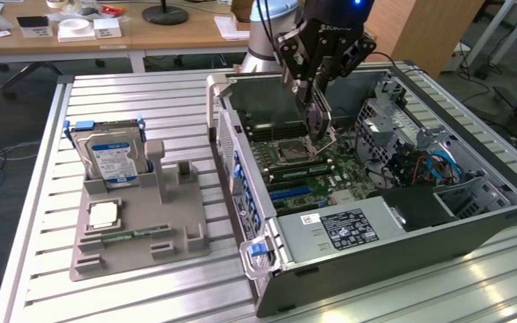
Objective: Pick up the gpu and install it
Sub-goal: 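Pick up the gpu and move the gpu toward the slot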
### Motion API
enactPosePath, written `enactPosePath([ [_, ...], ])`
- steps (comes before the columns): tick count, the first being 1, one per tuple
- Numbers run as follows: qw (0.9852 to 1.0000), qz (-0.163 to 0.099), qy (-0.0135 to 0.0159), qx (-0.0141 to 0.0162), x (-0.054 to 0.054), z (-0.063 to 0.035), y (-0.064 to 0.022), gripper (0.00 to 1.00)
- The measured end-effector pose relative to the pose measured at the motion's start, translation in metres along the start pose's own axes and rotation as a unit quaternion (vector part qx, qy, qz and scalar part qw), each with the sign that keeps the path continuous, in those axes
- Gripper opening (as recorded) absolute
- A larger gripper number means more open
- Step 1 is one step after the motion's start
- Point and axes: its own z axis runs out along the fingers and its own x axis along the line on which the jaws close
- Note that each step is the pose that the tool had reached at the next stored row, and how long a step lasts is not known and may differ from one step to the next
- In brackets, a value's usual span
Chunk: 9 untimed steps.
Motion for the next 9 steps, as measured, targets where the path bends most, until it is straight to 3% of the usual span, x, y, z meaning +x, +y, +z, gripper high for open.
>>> enactPosePath([
  [9,1.0000,0.000,0.0000,-0.0003,-0.020,0.0007,0.0024,0.27],
])
